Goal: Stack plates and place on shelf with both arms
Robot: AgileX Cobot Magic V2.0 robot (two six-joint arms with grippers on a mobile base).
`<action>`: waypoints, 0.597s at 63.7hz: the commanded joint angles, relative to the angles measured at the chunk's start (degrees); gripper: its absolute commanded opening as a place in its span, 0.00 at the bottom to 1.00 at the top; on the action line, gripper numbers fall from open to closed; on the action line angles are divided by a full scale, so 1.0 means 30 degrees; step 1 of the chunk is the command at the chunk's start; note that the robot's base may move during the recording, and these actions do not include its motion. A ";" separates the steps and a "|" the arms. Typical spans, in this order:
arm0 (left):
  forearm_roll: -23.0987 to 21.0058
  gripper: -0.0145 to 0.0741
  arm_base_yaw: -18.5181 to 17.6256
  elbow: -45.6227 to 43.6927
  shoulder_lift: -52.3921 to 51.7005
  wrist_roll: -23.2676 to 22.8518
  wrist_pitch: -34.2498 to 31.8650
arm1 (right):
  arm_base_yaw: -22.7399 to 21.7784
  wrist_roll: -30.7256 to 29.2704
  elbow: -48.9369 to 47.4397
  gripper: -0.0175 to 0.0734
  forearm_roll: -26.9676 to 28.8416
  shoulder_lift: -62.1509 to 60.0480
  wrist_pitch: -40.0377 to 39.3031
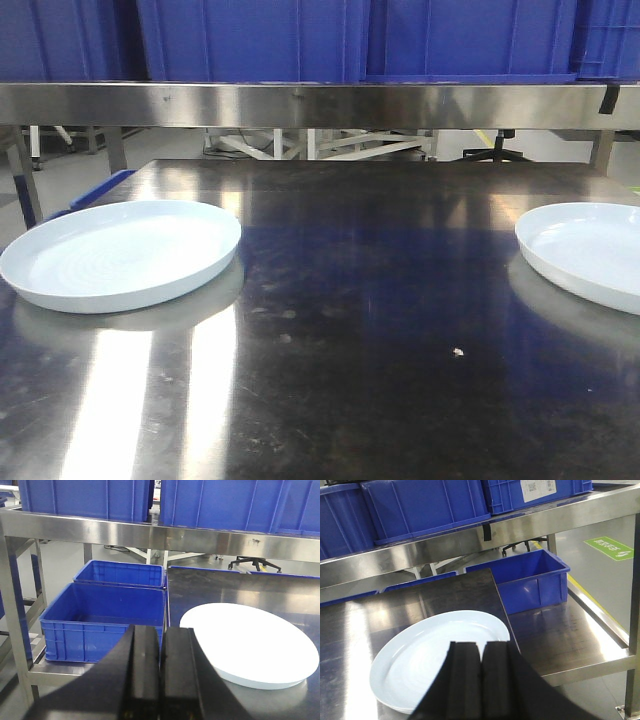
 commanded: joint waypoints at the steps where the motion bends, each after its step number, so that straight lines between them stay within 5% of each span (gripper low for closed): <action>1: -0.0121 0.26 -0.0131 0.0059 -0.0382 -0.0096 -0.1677 | -0.0002 -0.0159 0.0039 0.25 -0.0016 -0.0322 -0.1586; 38: -0.0121 0.26 -0.0131 0.0059 -0.0382 -0.0096 -0.1677 | -0.0002 -0.0159 0.0039 0.25 -0.0016 -0.0322 -0.1586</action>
